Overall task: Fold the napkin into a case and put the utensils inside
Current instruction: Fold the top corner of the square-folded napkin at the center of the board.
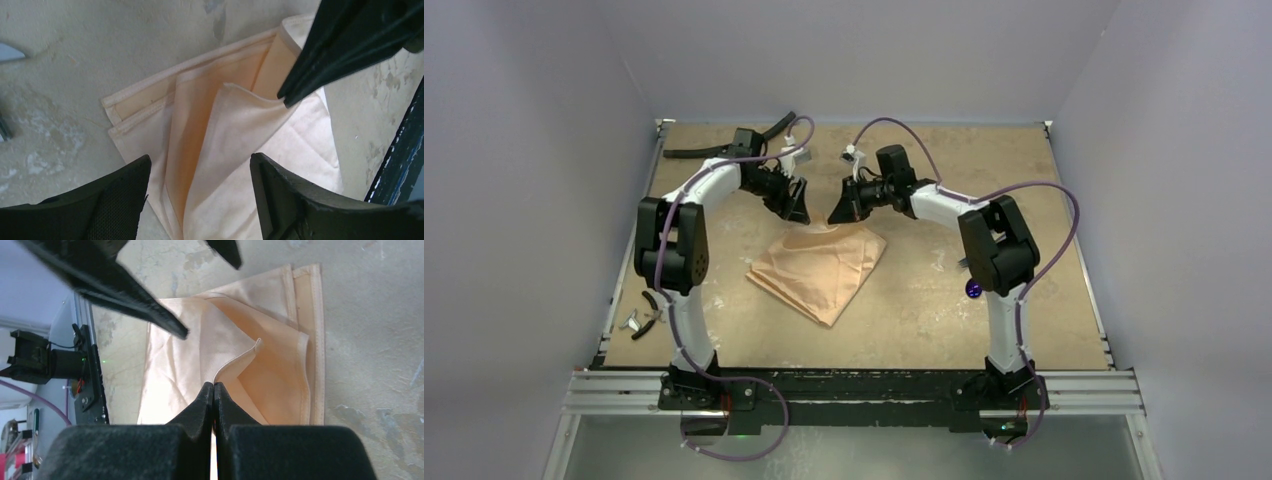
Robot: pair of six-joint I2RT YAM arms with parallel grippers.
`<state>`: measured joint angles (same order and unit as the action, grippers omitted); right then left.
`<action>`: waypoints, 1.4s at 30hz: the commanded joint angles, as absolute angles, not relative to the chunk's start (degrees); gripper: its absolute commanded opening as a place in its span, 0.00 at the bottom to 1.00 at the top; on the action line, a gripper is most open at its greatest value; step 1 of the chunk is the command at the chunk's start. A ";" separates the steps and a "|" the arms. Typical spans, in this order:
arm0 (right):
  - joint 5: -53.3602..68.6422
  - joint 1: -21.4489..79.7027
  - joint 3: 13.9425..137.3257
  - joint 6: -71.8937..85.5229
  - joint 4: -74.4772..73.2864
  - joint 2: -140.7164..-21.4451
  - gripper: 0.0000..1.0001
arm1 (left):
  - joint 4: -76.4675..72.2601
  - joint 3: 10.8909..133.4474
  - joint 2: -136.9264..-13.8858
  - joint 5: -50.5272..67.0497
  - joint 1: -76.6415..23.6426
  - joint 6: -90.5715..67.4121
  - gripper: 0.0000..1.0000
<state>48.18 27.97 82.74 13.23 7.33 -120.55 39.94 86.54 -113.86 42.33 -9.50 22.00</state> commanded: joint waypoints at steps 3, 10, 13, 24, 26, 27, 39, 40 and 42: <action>51.88 28.63 80.05 9.62 8.64 -116.09 0.00 | 43.29 91.96 -118.06 52.36 -10.00 24.11 0.65; 51.77 28.81 75.30 8.79 9.15 -113.82 0.00 | 52.53 88.38 -117.58 53.32 -10.52 34.85 0.60; 52.06 29.05 73.88 8.70 9.53 -112.77 0.00 | 55.75 87.04 -116.64 53.94 -10.81 38.60 0.61; 49.76 32.01 66.17 8.26 10.14 -108.49 0.12 | 53.93 82.05 -112.44 51.21 -12.58 39.46 0.55; 48.46 32.12 63.44 9.44 11.54 -106.78 0.22 | 52.82 80.85 -110.95 49.94 -12.86 39.43 0.49; 47.70 32.15 62.07 10.02 12.28 -105.77 0.26 | 52.30 80.08 -110.15 49.39 -12.98 39.46 0.46; 44.96 32.08 54.33 12.44 10.70 -97.03 0.38 | 51.07 72.05 -104.58 47.20 -14.33 40.42 0.31; 44.37 32.09 54.12 13.06 10.57 -96.66 0.38 | 50.66 71.43 -104.28 46.98 -14.33 40.32 0.31; 40.97 32.08 54.50 14.48 9.68 -96.09 0.41 | 50.81 71.12 -103.68 46.58 -14.37 40.17 0.31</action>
<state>45.36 32.18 54.81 11.99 10.33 -98.43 52.05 72.38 -106.91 46.89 -14.04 38.68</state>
